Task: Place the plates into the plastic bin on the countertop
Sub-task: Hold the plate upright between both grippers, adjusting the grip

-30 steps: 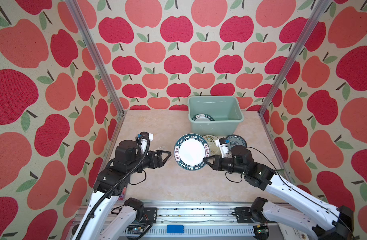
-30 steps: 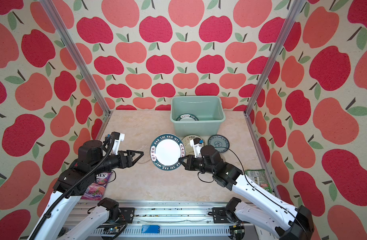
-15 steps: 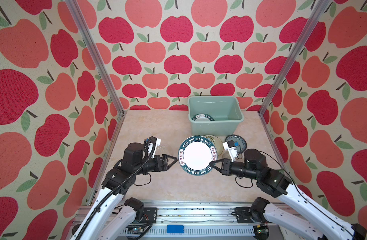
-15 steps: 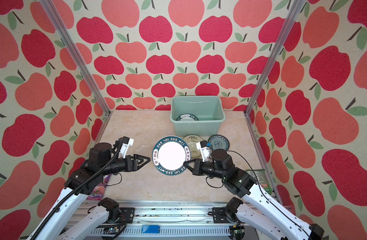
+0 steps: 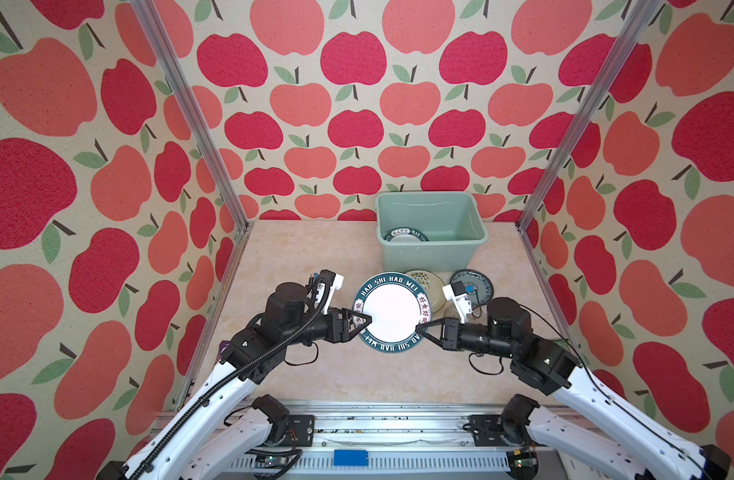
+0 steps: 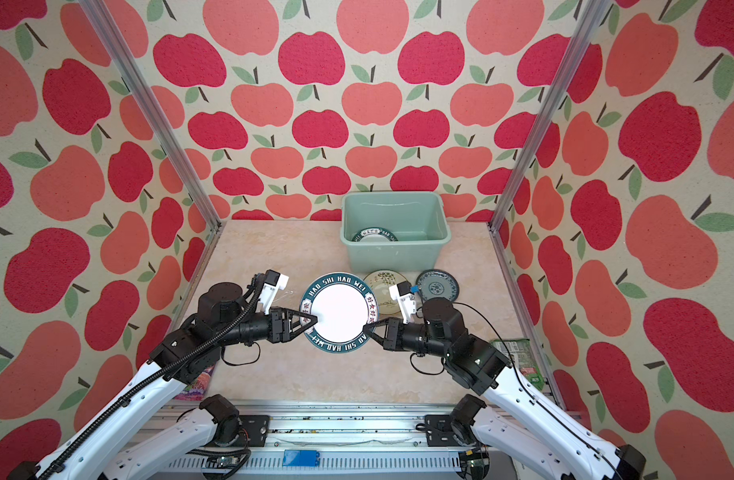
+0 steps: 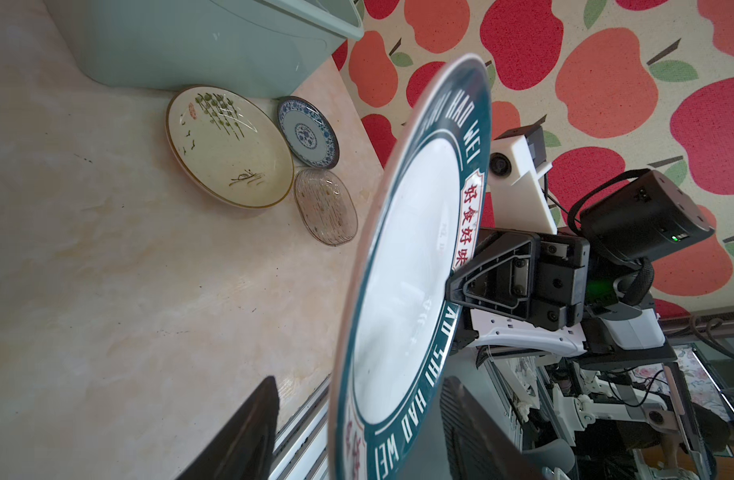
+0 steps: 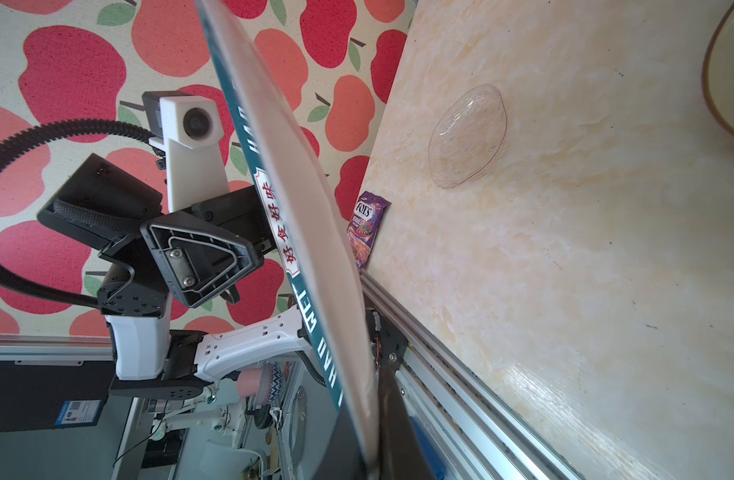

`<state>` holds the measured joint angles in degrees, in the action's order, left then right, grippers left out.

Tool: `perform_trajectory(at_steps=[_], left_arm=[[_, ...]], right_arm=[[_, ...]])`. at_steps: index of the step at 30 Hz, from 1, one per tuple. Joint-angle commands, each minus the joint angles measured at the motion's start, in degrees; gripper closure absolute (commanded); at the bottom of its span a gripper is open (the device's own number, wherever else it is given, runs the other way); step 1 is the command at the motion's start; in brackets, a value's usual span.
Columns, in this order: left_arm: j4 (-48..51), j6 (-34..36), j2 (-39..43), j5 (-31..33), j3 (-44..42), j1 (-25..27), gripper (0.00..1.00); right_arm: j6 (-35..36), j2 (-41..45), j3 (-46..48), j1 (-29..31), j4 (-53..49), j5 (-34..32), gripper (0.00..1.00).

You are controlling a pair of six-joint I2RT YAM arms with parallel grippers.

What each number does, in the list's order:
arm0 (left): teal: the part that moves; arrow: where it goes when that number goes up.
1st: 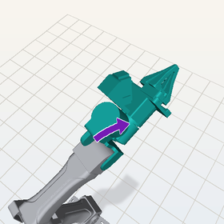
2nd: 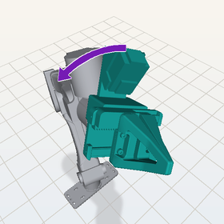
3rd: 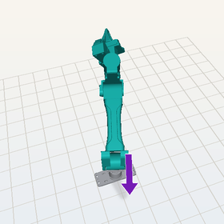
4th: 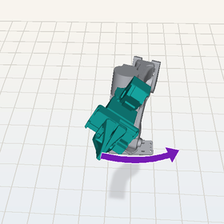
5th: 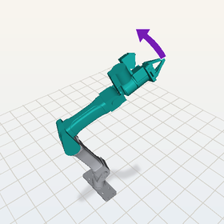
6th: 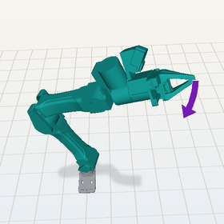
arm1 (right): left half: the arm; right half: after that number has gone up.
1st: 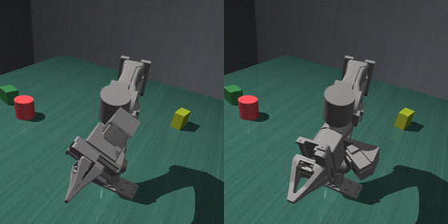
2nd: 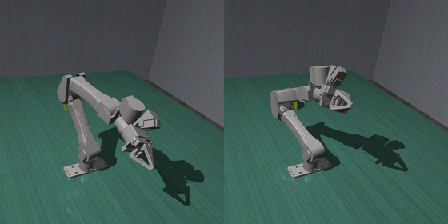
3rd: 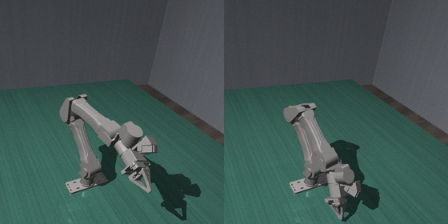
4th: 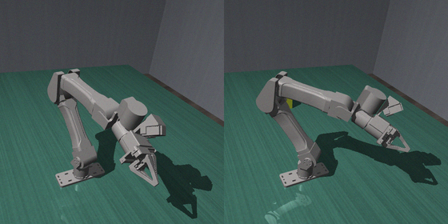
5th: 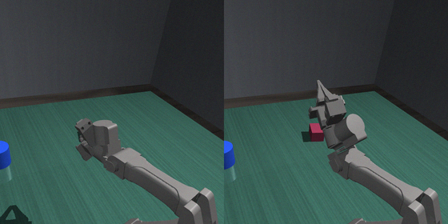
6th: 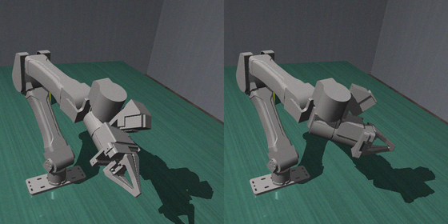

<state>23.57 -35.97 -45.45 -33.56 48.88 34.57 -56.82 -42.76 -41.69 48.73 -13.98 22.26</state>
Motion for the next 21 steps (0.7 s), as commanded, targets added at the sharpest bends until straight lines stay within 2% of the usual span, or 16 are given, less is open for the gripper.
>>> perform_trajectory(at_steps=[1, 10, 18, 21], left_arm=[[-5.3, -0.9, -0.2, 2.9, -1.0, 1.1, 0.41], [-7.2, -1.5, -0.5, 6.2, -1.0, 3.1, 0.65], [-8.4, -2.4, -1.0, 6.2, -1.0, 3.8, 0.82], [-9.3, -3.4, -1.0, 6.1, -1.3, 4.2, 0.92]], right_arm=[[-1.8, 0.1, 0.3, -0.2, 5.1, 3.1, 1.0], [-2.9, -0.9, 0.5, -0.2, 7.3, 4.0, 1.0], [-2.8, -2.5, 0.0, -0.2, 8.8, 4.6, 1.0], [-2.0, -2.8, -0.6, -0.3, 9.0, 4.9, 1.0]])
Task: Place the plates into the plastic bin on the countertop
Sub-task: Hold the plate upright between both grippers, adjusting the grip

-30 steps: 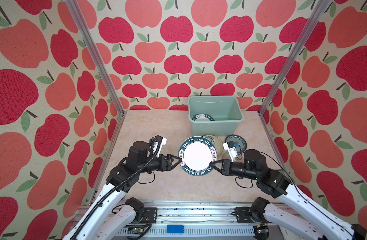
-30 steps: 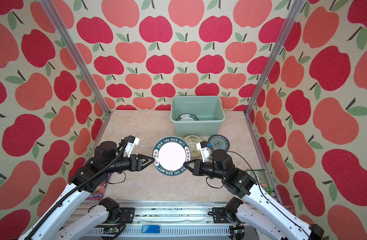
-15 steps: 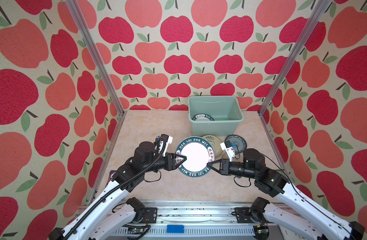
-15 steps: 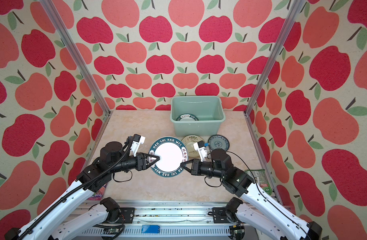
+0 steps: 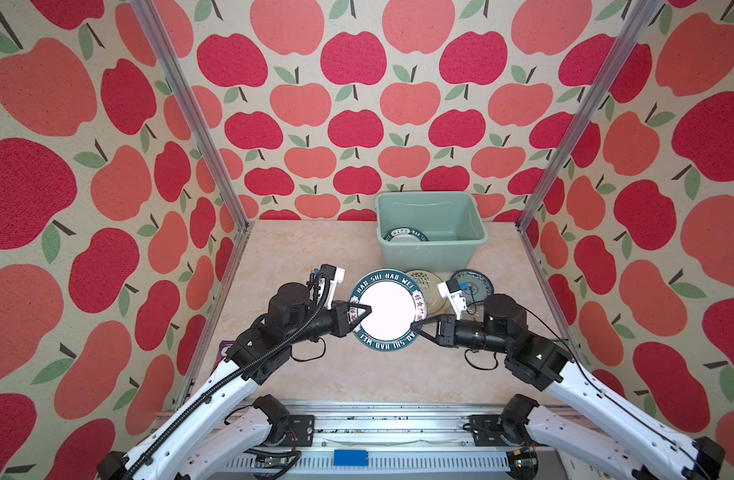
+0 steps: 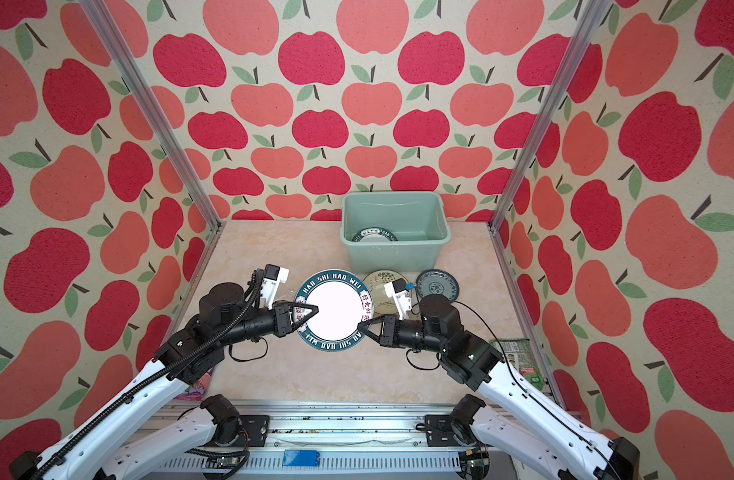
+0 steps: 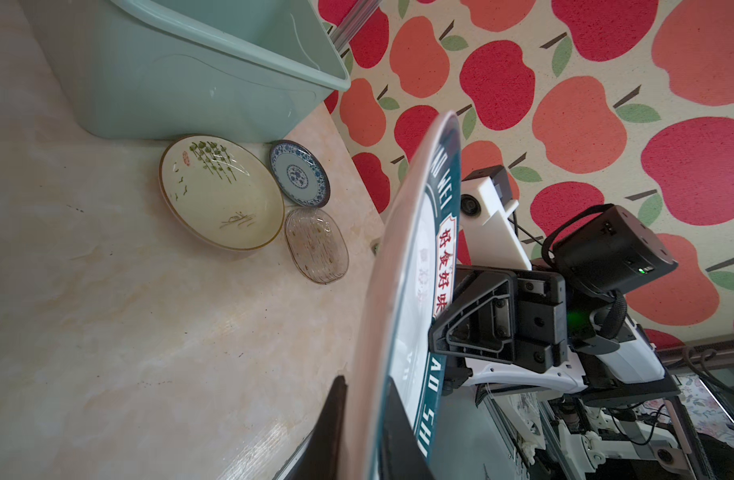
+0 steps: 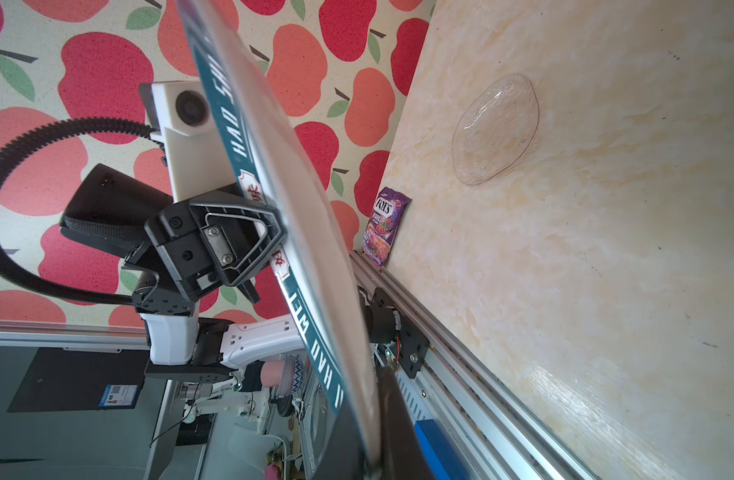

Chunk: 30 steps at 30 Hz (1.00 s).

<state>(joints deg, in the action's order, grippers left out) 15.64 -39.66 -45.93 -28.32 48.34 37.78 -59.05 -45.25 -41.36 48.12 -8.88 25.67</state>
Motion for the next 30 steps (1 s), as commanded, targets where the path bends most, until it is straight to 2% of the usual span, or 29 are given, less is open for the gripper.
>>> perform_trajectory(at_steps=[1, 4, 6, 8, 10, 13, 15, 24, 26, 30], left_arm=[[-1.6, 0.0, -0.4, 1.0, -1.0, 1.0, 0.95], [-2.3, -1.1, 0.1, 1.3, -1.4, 1.2, 1.0], [-2.5, -1.9, 0.1, 1.3, -1.3, 1.2, 1.0], [-2.5, -2.7, 0.2, 0.8, -1.1, 1.2, 1.0], [-2.7, -3.5, 0.1, -0.1, -0.6, 1.2, 1.0], [-3.2, -5.1, 0.1, -1.7, 0.0, 1.2, 1.0], [-3.2, -5.9, 0.1, -2.6, 0.4, 1.3, 1.0], [-4.7, -9.1, -0.5, -5.0, 1.4, 1.3, 1.0], [-4.7, -9.2, -1.1, -5.1, 1.8, 1.4, 1.0], [-4.7, -9.3, -1.9, -4.8, 2.2, 1.3, 1.0]], right_arm=[[0.5, -0.4, -1.1, 0.2, 3.9, 1.5, 1.0], [1.0, -0.6, -1.6, -0.1, 4.5, 2.3, 1.0], [1.3, -0.7, -1.8, -0.6, 5.3, 3.0, 0.95], [2.0, -0.5, -2.1, -1.2, 6.0, 3.6, 0.87], [2.9, -0.5, -2.6, -2.0, 6.4, 4.3, 0.73], [3.5, -0.4, -2.7, -3.5, 8.0, 5.7, 0.58], [3.3, -0.6, -2.4, -4.4, 9.6, 6.8, 0.53], [1.2, -3.6, -1.2, -5.5, 19.0, 9.9, 0.51], [1.0, -4.2, -1.3, -5.6, 20.3, 9.9, 0.54], [0.8, -4.8, -1.6, -5.6, 21.5, 10.1, 0.67]])
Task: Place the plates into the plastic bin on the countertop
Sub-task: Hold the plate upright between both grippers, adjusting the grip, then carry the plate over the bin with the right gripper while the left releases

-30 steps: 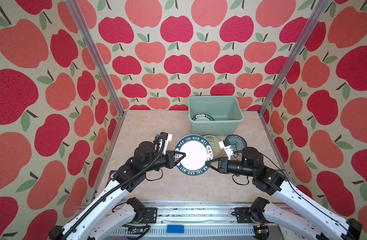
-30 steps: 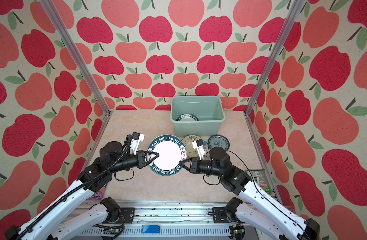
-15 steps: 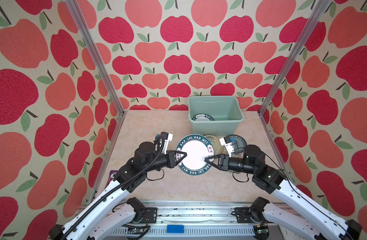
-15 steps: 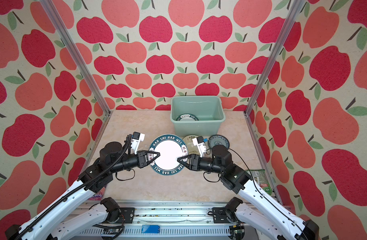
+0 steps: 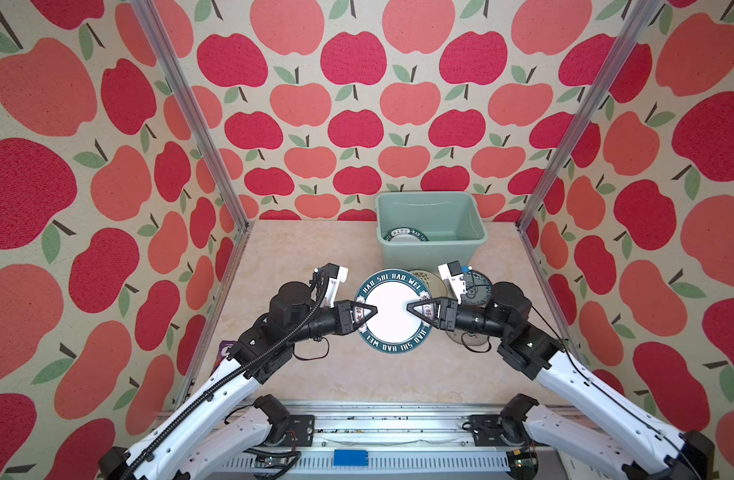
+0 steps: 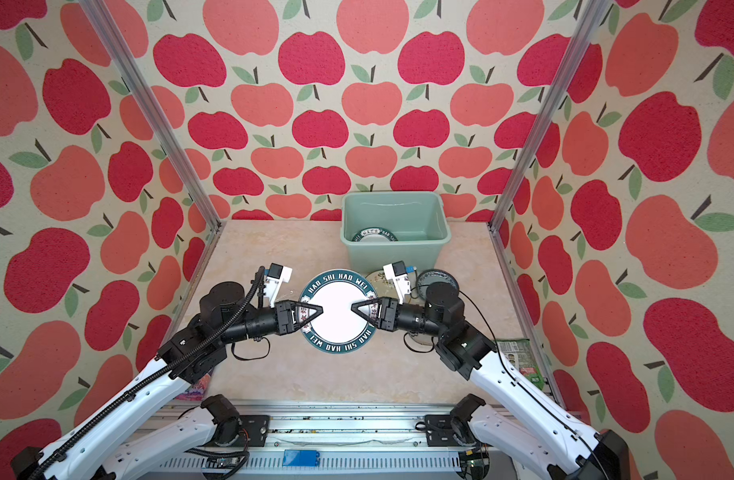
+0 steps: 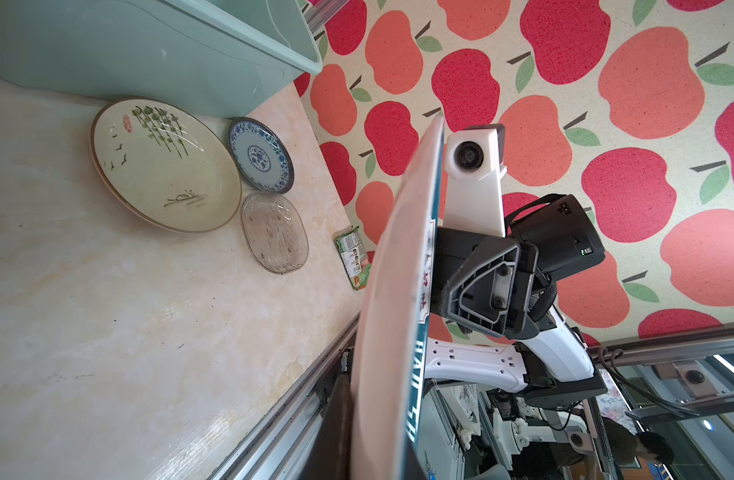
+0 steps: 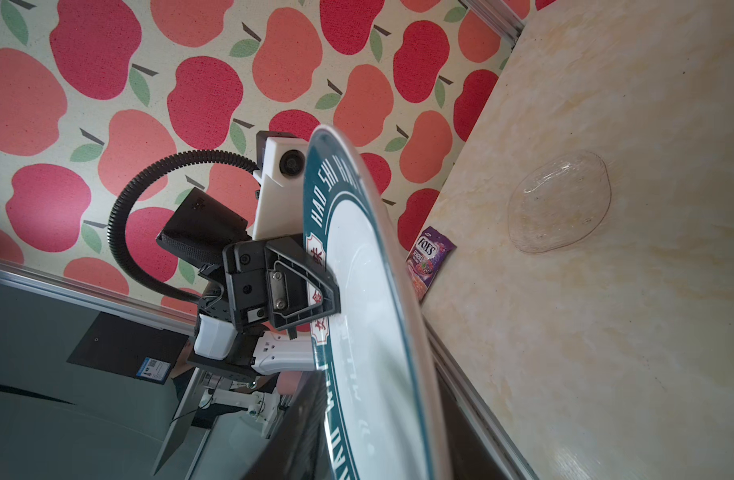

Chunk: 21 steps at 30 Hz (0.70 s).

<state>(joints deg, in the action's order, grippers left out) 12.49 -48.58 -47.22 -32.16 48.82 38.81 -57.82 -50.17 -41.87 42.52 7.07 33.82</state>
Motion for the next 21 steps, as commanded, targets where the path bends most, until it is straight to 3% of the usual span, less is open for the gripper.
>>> perform_trajectory(at_steps=[1, 8, 13, 17, 19, 21], left_arm=[[-1.6, -0.4, -0.9, -0.9, 1.7, 0.3, 1.0], [-2.6, -0.9, -3.1, -1.4, 1.8, 0.3, 1.0], [-2.4, -0.4, -4.2, -0.6, 2.6, 0.4, 0.87], [-1.8, 0.6, -4.8, 1.3, 3.8, 0.1, 0.6], [-0.8, 1.5, -4.8, 2.9, 4.8, 0.0, 0.32], [0.4, 2.9, -4.7, 4.3, 5.9, -0.7, 0.16]], right_arm=[[-0.4, 0.2, -1.2, 0.0, 5.6, 2.0, 0.71], [-0.1, 0.9, -1.1, -0.1, 4.7, 1.4, 0.92], [0.4, 1.5, -1.2, -0.7, 3.1, 0.0, 0.98], [0.3, 2.0, -1.5, -2.1, 1.0, -1.6, 1.0], [0.3, 2.2, -2.0, -3.3, -1.1, -2.4, 1.0], [0.5, 1.9, -3.1, -4.9, -3.7, -2.7, 1.0]])
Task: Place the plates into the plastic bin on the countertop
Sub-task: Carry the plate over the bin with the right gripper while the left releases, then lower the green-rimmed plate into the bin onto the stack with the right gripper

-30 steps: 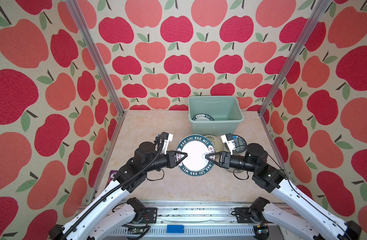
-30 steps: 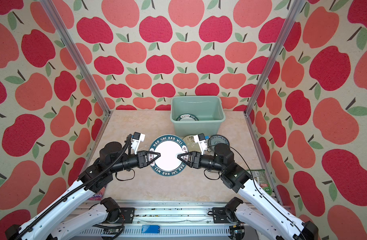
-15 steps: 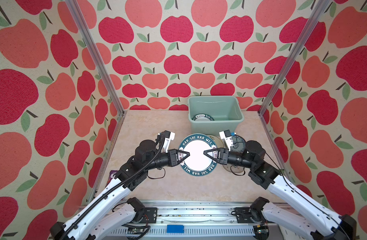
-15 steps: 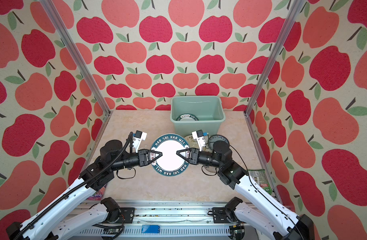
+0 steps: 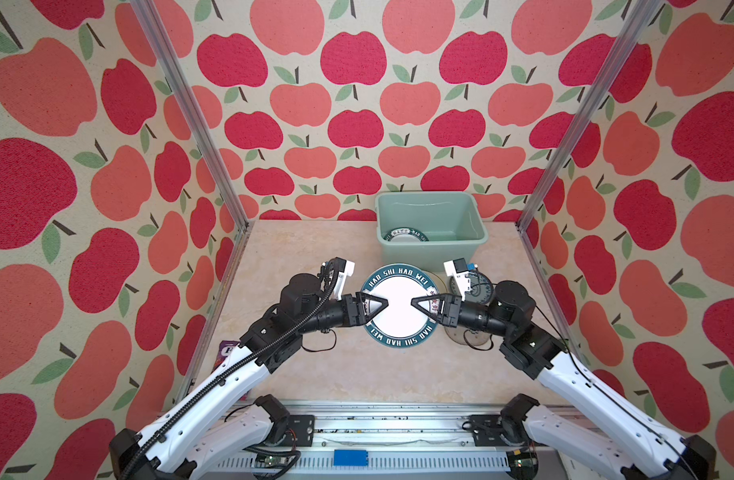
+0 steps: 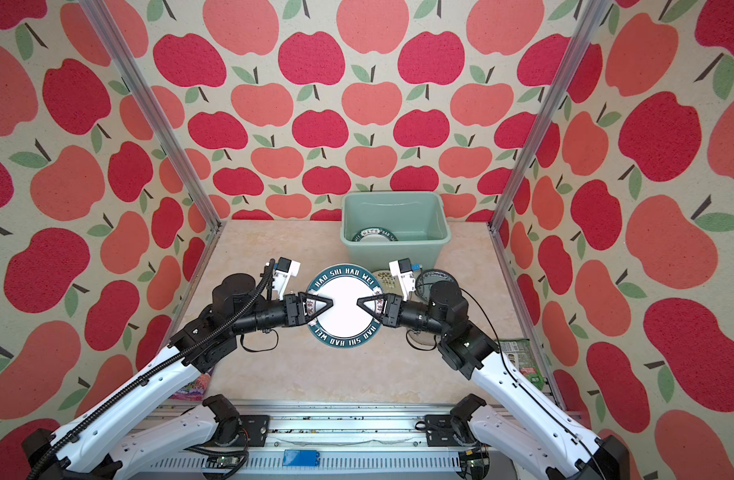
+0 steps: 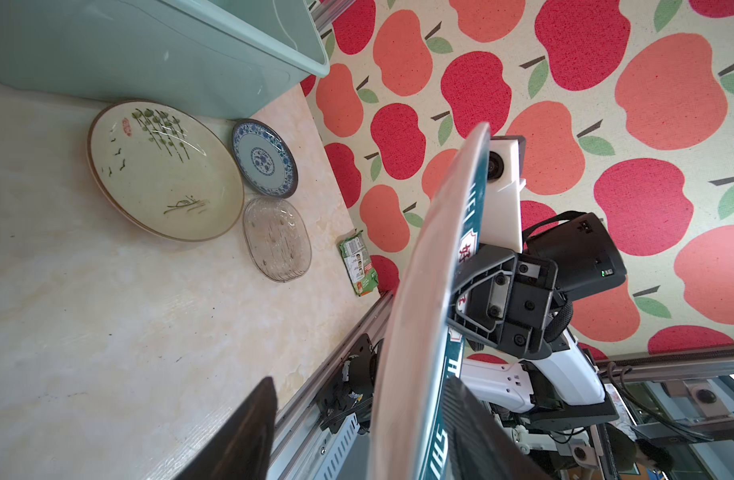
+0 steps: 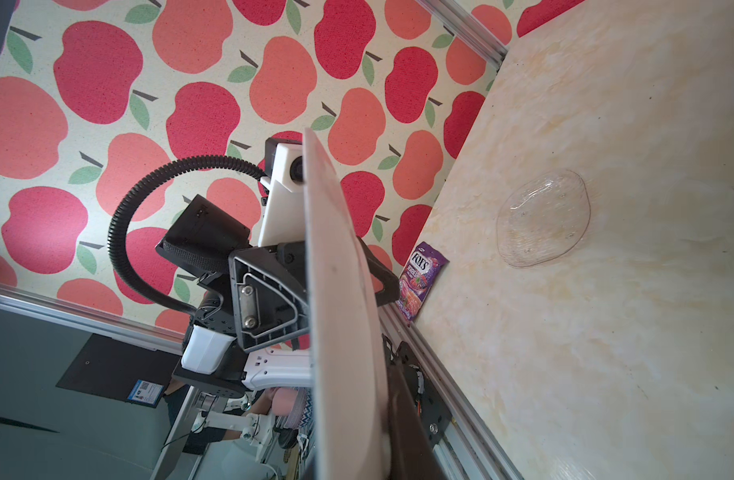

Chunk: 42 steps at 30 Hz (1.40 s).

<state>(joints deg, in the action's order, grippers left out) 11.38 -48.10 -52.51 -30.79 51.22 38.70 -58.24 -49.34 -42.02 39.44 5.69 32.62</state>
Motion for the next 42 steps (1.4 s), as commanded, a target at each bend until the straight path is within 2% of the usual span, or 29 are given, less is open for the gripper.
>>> perform_trajectory(at_steps=[1, 2, 7, 14, 23, 27, 32, 38, 42], left_arm=[[2.2, 3.1, 0.7, 3.7, 4.0, -0.8, 0.1], [3.0, 4.0, 0.9, 4.5, 4.8, -1.4, 0.0], [6.9, 8.5, 1.0, 6.5, 9.3, -6.0, 0.01], [12.4, 13.7, -3.8, 0.0, 16.8, -15.6, 0.01], [14.5, 19.5, -15.1, -5.4, 23.9, -24.1, 0.01], [12.1, 20.3, -20.4, -5.3, 25.5, -25.5, 0.01], [7.8, 18.2, -26.4, -2.9, 24.7, -25.6, 0.01], [7.2, 17.4, -32.7, -1.1, 25.4, -25.3, 0.01], [7.9, 17.8, -35.1, 0.3, 25.8, -25.3, 0.01]], right_arm=[[0.9, 0.9, -3.4, -2.5, -3.2, -1.5, 1.0], [0.8, 0.4, -4.1, -3.5, -4.4, -1.6, 1.0], [1.8, -3.6, -9.2, -8.9, -9.5, -2.3, 1.0], [7.6, -16.6, -23.4, -16.6, -15.3, 1.1, 1.0], [7.0, -36.8, -39.2, -26.3, -9.9, 9.0, 1.0], [6.3, -45.4, -45.0, -29.6, -6.4, 13.1, 1.0], [9.1, -54.8, -51.6, -31.9, -6.6, 17.0, 1.0], [14.3, -62.3, -58.8, -32.5, -10.4, 17.7, 1.0], [14.0, -66.3, -62.4, -32.5, -9.0, 17.6, 1.0]])
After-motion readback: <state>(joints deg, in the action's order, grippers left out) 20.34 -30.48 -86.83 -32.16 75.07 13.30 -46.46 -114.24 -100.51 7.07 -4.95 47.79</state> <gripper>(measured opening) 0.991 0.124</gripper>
